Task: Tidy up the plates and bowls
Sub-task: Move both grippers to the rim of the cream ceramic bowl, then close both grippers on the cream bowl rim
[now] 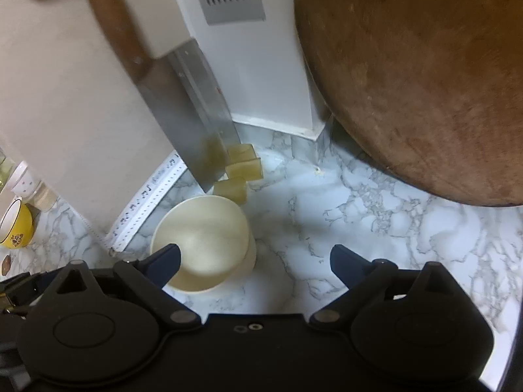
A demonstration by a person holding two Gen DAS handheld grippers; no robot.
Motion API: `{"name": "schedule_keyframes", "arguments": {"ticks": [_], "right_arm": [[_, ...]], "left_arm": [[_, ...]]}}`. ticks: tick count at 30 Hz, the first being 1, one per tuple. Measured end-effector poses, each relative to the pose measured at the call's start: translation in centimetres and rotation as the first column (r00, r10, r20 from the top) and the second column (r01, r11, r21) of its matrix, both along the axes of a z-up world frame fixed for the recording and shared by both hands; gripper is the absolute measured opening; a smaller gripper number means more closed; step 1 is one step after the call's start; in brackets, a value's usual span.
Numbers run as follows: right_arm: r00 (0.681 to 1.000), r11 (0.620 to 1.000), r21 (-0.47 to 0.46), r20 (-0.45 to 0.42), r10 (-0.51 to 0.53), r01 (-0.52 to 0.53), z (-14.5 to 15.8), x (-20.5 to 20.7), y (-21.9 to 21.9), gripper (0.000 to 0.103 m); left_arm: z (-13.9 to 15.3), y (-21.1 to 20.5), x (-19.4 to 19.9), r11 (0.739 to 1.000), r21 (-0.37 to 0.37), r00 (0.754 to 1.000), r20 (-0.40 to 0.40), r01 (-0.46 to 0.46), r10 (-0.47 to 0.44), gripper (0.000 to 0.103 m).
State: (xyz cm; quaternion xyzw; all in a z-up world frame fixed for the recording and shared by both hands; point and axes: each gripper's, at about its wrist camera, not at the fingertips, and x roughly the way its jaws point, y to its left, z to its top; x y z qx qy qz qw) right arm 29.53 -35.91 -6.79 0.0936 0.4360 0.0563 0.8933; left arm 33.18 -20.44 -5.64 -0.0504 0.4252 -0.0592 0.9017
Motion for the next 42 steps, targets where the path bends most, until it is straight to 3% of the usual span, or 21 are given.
{"name": "schedule_keyframes", "arguments": {"ticks": [6, 12, 21, 24, 27, 30, 35, 42], "right_arm": [[0.999, 1.000, 0.011, -0.037, 0.019, -0.019, -1.6, 2.5, 0.0, 0.090], [0.997, 0.999, 0.028, -0.069, 0.032, -0.030, -3.1, 4.2, 0.1, 0.074], [0.995, 0.997, 0.031, -0.067, 0.078, -0.076, -4.1, 5.0, 0.1, 0.069], [0.994, 0.996, 0.031, -0.074, 0.083, -0.081, -4.4, 5.1, 0.0, 0.065], [0.993, 0.996, 0.031, -0.079, 0.088, -0.086, -4.6, 5.2, 0.2, 0.057], [0.992, 0.995, 0.031, -0.080, 0.099, -0.097, -4.7, 5.3, 0.5, 0.048], [0.990, 0.992, 0.046, -0.083, 0.117, -0.114, -5.0, 5.3, 0.8, 0.025], [0.989, 0.992, 0.020, -0.075, 0.123, -0.122, -5.0, 5.1, 1.2, 0.012]], "left_arm": [[-1.8, -1.6, 2.1, 1.000, 0.000, 0.999, -0.038, -0.004, 0.004, 0.078], [-2.8, -2.4, 3.3, 1.000, 0.017, 0.998, -0.054, -0.017, 0.018, 0.078], [-4.0, -2.6, 4.3, 0.999, 0.016, 0.994, -0.099, -0.047, 0.048, 0.077], [-4.2, -2.7, 4.5, 0.999, 0.013, 0.993, -0.109, -0.043, 0.044, 0.066], [-4.1, -2.6, 4.6, 0.998, -0.009, 0.993, -0.105, -0.063, 0.061, 0.064], [-4.2, -2.7, 4.8, 0.998, -0.009, 0.993, -0.104, -0.060, 0.059, 0.047], [-4.4, -2.5, 5.1, 0.996, -0.007, 0.990, -0.116, -0.085, 0.083, 0.031], [-4.8, -2.2, 5.5, 0.994, 0.022, 0.985, -0.140, -0.103, 0.105, 0.014]]}}
